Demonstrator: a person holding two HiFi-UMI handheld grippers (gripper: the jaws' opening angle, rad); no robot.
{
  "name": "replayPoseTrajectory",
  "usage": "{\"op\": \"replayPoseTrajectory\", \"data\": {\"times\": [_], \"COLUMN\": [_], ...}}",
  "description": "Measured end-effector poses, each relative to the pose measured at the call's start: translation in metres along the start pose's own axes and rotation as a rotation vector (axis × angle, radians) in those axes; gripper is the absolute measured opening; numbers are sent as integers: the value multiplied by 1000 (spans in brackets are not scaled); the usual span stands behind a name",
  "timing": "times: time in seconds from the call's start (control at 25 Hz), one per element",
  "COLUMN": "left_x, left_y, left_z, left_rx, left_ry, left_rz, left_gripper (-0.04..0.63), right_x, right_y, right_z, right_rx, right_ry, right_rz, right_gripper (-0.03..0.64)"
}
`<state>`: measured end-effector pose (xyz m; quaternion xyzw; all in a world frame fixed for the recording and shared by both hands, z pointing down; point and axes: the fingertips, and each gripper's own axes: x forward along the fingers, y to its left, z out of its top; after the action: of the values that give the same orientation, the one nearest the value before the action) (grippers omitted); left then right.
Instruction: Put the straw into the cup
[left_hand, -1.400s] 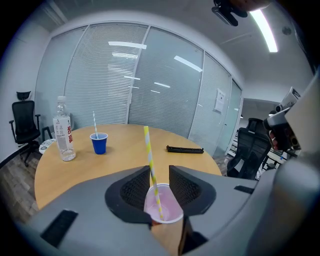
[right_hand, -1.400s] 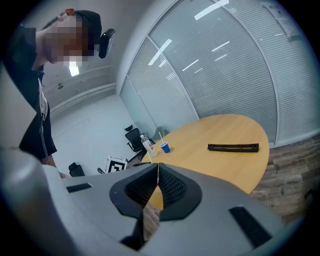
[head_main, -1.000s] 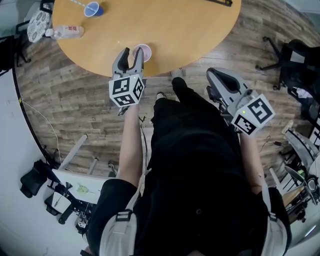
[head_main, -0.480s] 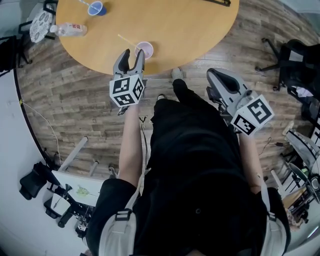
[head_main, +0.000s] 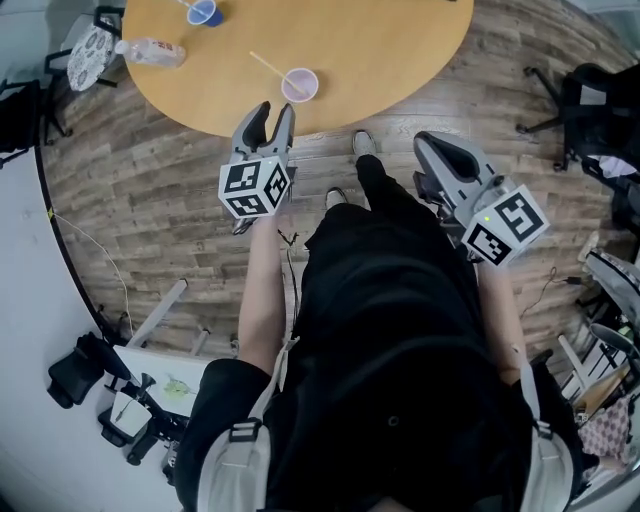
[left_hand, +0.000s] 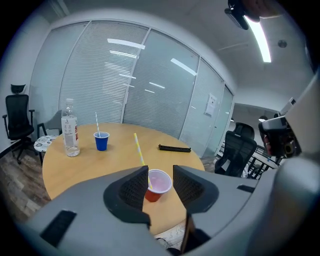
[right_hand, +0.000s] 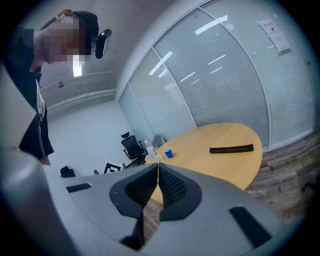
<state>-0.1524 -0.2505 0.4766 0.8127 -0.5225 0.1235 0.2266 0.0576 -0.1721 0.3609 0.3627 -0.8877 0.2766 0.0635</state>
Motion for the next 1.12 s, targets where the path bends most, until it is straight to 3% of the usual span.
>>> {"op": "replayPoseTrajectory", "data": {"times": [0.32, 0.84, 1.12], "left_x": [-74, -217, -260], "left_y": [4, 25, 23], "left_z": [-16, -61, -86], "left_rx": [27, -18, -51], "left_ry": [-11, -48, -59], "left_rz": [-2, 38, -8], "left_gripper": [95, 35, 17], "right_x": [-10, -10, -25], "right_y": [63, 150, 176], "right_z": [-30, -78, -101], "right_rx": [-2, -10, -25], "right_ry": [-15, 0, 1], "right_rz": [3, 24, -37], "right_gripper": [18, 18, 18]}}
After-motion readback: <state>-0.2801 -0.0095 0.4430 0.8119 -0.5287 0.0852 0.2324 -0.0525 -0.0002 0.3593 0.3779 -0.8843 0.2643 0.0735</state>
